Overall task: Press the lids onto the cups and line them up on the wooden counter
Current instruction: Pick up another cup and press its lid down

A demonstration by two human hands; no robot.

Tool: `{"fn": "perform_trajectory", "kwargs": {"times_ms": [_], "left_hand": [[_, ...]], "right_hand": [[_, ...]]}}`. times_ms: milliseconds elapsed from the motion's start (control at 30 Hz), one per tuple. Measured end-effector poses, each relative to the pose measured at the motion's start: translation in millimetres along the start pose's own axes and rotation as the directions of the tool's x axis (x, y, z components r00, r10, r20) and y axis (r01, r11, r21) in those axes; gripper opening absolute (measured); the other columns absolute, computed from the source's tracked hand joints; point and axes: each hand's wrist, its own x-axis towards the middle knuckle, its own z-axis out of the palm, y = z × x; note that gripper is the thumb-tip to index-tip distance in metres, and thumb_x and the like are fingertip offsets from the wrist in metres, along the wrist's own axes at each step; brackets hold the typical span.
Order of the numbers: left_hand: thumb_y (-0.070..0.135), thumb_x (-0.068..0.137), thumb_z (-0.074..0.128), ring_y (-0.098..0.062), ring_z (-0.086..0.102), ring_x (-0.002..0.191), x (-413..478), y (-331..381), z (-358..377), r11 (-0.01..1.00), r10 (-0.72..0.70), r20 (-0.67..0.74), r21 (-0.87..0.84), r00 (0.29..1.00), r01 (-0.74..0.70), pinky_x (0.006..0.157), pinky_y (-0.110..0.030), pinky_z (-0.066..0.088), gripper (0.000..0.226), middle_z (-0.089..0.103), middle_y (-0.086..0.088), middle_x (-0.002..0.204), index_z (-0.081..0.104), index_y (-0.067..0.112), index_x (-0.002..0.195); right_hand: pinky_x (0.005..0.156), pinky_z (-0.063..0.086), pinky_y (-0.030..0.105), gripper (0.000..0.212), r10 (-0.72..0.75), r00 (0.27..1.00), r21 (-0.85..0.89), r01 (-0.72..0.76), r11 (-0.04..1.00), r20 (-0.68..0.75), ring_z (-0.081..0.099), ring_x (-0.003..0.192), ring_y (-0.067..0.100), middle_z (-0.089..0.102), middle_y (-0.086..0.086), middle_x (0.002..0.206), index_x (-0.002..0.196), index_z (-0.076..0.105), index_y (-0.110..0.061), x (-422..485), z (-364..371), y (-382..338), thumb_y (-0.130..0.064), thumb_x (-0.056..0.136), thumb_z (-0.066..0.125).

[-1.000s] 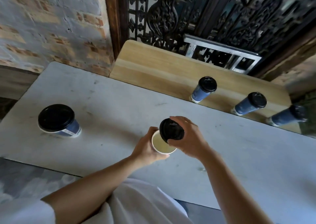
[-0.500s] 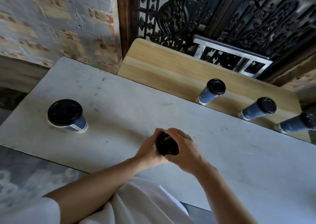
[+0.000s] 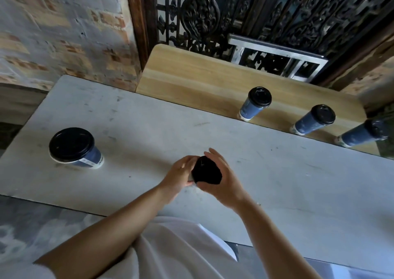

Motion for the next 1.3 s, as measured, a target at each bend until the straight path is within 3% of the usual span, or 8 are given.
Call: {"fn": "perform_trajectory", "kwargs": {"times_ms": [133,333,467,633,867,1067,1200,1300], "left_hand": [[0.028,0.105,0.048,-0.016,0.063,0.096,2.0,-4.9,6.0,0.991,0.120,-0.089,0.061,0.989,-0.115,0.080,-0.037,0.059,0.020,0.066,0.002,0.096,0.066,0.021,0.101],[0.036,0.102,0.045,-0.024,0.069,0.096,0.5,-17.4,11.6,0.960,0.256,-0.145,0.150,0.956,-0.235,0.088,-0.054,0.058,0.027,0.072,-0.004,0.095,0.066,0.021,0.098],[0.029,0.106,0.044,-0.026,0.067,0.095,0.7,-13.9,10.1,0.963,0.241,-0.103,0.148,0.965,-0.224,0.083,-0.050,0.059,0.025,0.070,-0.005,0.095,0.067,0.020,0.099],[0.049,0.097,0.044,-0.015,0.066,0.089,4.3,-14.8,2.8,0.910,0.336,-0.033,0.268,0.941,-0.315,0.086,-0.050,0.054,0.029,0.069,0.007,0.087,0.066,0.029,0.096],[0.043,0.100,0.045,-0.030,0.067,0.096,6.1,-15.6,4.2,0.905,0.356,-0.053,0.268,0.933,-0.330,0.089,-0.059,0.053,0.030,0.070,-0.005,0.094,0.066,0.021,0.099],[0.030,0.103,0.047,-0.011,0.067,0.091,9.8,-11.4,3.0,0.913,0.336,-0.028,0.253,0.941,-0.319,0.086,-0.043,0.054,0.023,0.071,0.009,0.090,0.068,0.022,0.098],[0.029,0.103,0.041,-0.005,0.067,0.100,6.5,-6.7,8.3,0.891,0.367,-0.027,0.299,0.930,-0.343,0.090,-0.023,0.050,0.026,0.073,0.011,0.100,0.066,0.028,0.102],[0.035,0.099,0.036,-0.009,0.067,0.103,5.1,-13.4,13.3,0.909,0.341,-0.112,0.290,0.933,-0.298,0.095,-0.031,0.052,0.031,0.072,0.009,0.103,0.066,0.031,0.101]], "right_hand": [[0.105,0.042,0.032,0.028,0.369,0.925,0.780,-0.168,0.603,-0.086,0.059,0.122,0.017,0.065,0.003,0.130,0.124,0.065,-0.022,2.0,-1.9,-0.1,-0.011,0.099,0.057],[0.080,0.052,0.027,0.032,0.372,0.904,0.719,-0.116,0.685,-0.209,0.066,0.086,0.015,0.074,0.006,0.088,0.095,0.073,-0.008,-5.5,12.9,11.8,-0.014,0.106,0.044],[0.082,0.056,0.037,0.031,0.378,0.901,0.613,-0.177,0.770,-0.215,0.066,0.094,0.018,0.073,0.009,0.097,0.103,0.073,-0.007,-3.1,6.9,19.8,-0.022,0.106,0.046],[0.073,0.060,0.060,0.037,0.432,0.901,0.616,-0.320,0.720,-0.037,0.067,0.109,0.028,0.069,0.012,0.116,0.112,0.067,-0.012,-3.7,-0.1,21.9,-0.036,0.108,0.039],[0.071,0.061,0.056,0.031,0.425,0.893,0.656,-0.234,0.718,-0.147,0.065,0.106,0.025,0.066,0.013,0.108,0.107,0.067,-0.007,-0.8,10.3,22.2,-0.027,0.106,0.044],[0.071,0.061,0.058,0.034,0.437,0.892,0.692,-0.242,0.680,-0.118,0.064,0.110,0.034,0.063,0.019,0.114,0.105,0.067,-0.007,2.1,8.8,21.5,-0.032,0.106,0.045],[0.076,0.060,0.057,0.033,0.466,0.885,0.808,-0.262,0.528,-0.018,0.064,0.113,0.034,0.066,0.018,0.117,0.108,0.067,-0.005,-2.0,6.1,19.9,-0.032,0.105,0.048],[0.092,0.054,0.061,0.022,0.515,0.847,0.919,-0.299,0.258,0.131,0.066,0.113,0.035,0.072,0.012,0.111,0.103,0.069,-0.009,-8.0,2.0,22.9,-0.027,0.101,0.057]]}}
